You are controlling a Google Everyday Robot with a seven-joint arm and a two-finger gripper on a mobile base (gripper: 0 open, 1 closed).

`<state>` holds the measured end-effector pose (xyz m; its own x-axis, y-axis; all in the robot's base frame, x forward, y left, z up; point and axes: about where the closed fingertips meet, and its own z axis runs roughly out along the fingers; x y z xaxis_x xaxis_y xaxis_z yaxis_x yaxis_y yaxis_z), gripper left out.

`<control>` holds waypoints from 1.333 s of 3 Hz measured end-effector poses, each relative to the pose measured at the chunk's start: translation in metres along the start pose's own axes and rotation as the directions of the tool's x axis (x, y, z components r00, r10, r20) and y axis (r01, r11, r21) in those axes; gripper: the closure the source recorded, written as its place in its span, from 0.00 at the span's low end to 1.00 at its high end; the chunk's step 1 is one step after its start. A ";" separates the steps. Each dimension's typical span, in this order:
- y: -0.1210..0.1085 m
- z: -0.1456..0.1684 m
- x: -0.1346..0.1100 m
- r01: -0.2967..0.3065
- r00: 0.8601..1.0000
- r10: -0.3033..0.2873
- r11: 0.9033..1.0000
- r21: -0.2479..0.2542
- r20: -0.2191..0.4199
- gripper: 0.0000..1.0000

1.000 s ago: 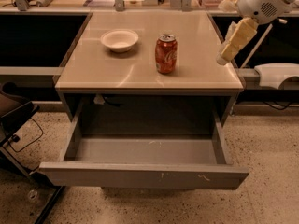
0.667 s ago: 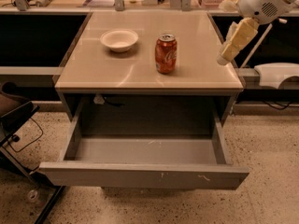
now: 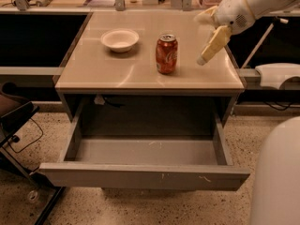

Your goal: Place coke can into top drawer

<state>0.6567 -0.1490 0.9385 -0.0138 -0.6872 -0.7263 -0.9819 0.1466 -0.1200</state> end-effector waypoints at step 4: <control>-0.049 0.102 0.017 -0.091 0.970 0.116 0.988 -0.122 0.214 0.00</control>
Offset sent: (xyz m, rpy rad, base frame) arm 0.0329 0.0325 -0.0219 0.1444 0.0425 0.0525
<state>0.7240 -0.0956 0.8633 -0.0866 -0.4978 -0.8630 -0.9923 0.1204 0.0302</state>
